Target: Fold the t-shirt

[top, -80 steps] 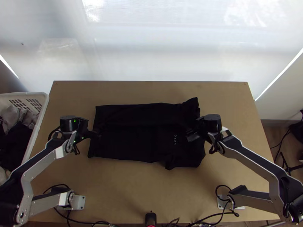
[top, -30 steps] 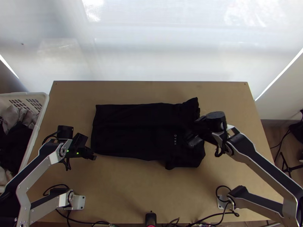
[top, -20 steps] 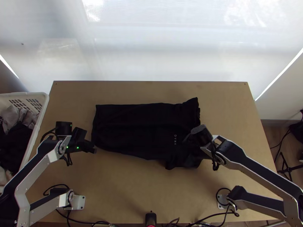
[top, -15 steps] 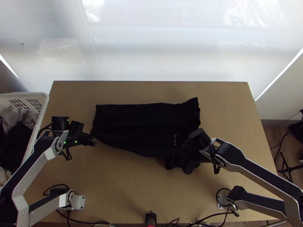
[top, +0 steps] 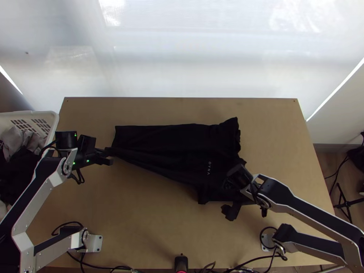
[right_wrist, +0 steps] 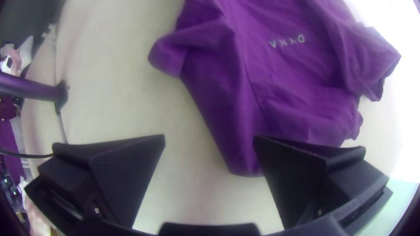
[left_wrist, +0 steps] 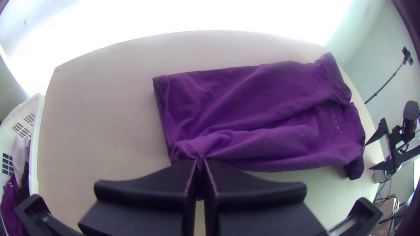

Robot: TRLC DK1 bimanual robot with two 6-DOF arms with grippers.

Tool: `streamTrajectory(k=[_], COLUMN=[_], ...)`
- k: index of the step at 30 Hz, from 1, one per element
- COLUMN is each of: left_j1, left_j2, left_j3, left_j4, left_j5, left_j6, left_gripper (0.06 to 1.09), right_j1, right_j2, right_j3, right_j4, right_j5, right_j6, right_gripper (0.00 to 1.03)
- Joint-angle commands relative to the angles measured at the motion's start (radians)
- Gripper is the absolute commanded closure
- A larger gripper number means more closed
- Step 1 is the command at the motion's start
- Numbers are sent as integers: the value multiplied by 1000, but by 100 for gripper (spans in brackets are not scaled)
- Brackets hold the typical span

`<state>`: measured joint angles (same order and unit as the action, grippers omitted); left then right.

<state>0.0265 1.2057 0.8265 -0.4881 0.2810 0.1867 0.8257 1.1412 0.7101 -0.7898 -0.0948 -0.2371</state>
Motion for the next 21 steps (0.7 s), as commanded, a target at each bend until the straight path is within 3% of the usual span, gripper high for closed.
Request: streamTrajectory(k=[1,4,6,12,21], left_j1=[4,4,4,4,9], left_j2=[11,11,9,6,3], left_j3=[3,0,0,-3,-6], left_j4=[5,5,5,2,0], left_j5=[1,1,1,4,7], left_j6=[-1,-1,0,0,3], left_gripper=[105,105,105,105,105], right_j1=[-13,-45,-53,-96,-109], right_j2=[28,55,72,146,183], right_j3=[-52,-58,-61,-63,-64], right_j4=[31,63,86,172,219], right_j5=[3,3,3,4,13], right_j6=[-13,-22,-25,-34,-53], right_gripper=[10,10,20,21,77])
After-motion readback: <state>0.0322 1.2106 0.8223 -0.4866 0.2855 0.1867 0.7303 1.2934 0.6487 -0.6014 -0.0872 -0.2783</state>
